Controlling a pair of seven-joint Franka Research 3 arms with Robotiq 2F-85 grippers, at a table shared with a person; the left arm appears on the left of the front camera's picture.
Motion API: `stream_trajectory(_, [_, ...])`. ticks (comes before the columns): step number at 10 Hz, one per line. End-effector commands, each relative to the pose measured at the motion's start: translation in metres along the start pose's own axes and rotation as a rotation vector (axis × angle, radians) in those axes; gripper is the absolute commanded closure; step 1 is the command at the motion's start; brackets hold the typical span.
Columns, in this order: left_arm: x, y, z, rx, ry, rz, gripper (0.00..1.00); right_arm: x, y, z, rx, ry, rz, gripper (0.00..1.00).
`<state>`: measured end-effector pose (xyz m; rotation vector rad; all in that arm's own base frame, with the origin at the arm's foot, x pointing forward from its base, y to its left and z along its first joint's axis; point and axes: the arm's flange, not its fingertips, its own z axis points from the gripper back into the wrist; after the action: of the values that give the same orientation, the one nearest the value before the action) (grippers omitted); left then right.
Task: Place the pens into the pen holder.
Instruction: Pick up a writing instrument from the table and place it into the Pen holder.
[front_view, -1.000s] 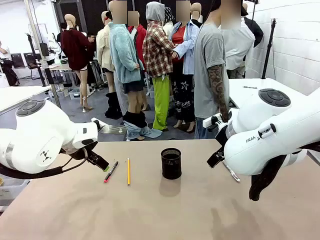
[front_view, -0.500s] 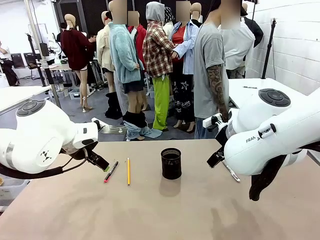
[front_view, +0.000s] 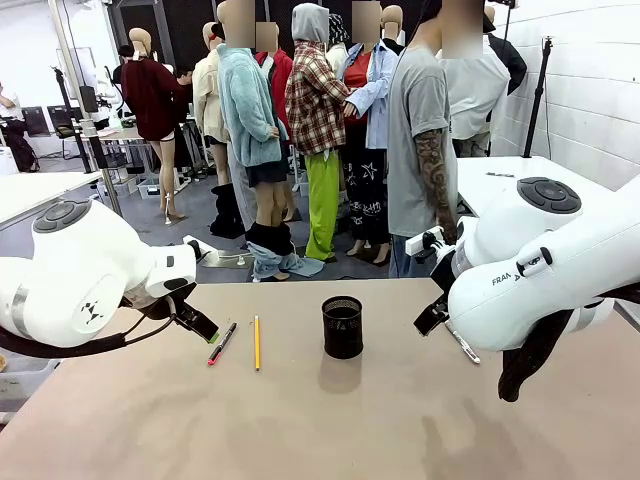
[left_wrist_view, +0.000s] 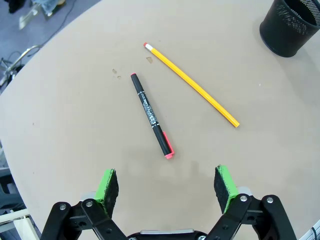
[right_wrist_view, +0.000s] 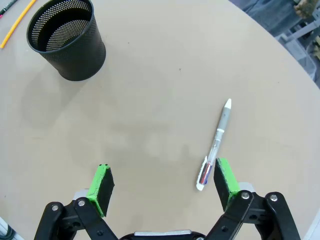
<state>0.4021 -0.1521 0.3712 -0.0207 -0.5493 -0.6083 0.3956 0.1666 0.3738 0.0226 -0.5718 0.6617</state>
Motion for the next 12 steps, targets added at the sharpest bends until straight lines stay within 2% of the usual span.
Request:
stream_trajectory(1, [0.0, 0.001, 0.0, 0.0, 0.0, 0.003, 0.0, 0.006, -0.013, 0.009, -0.039, -0.023, -0.04, 0.0])
stream_trajectory(2, [0.0, 0.001, 0.0, 0.0, 0.0, 0.003, 0.0, 0.021, -0.027, 0.017, -0.058, -0.039, -0.084, 0.0])
stream_trajectory(5, [0.0, 0.001, 0.0, 0.0, 0.0, 0.003, 0.0, 0.065, -0.06, 0.022, -0.083, 0.044, -0.125, 0.0])
stream_trajectory(7, [0.0, 0.001, 0.0, 0.0, 0.0, 0.003, 0.0, 0.089, -0.084, 0.003, -0.072, 0.183, -0.158, 0.0])
stream_trajectory(9, [0.0, 0.001, 0.0, 0.0, 0.0, 0.003, 0.0, 0.099, -0.095, -0.016, -0.057, 0.297, -0.153, 0.0])
stream_trajectory(12, [0.0, 0.001, 0.0, 0.0, 0.0, 0.003, 0.0, 0.097, -0.106, -0.051, -0.002, 0.393, -0.168, 0.0])
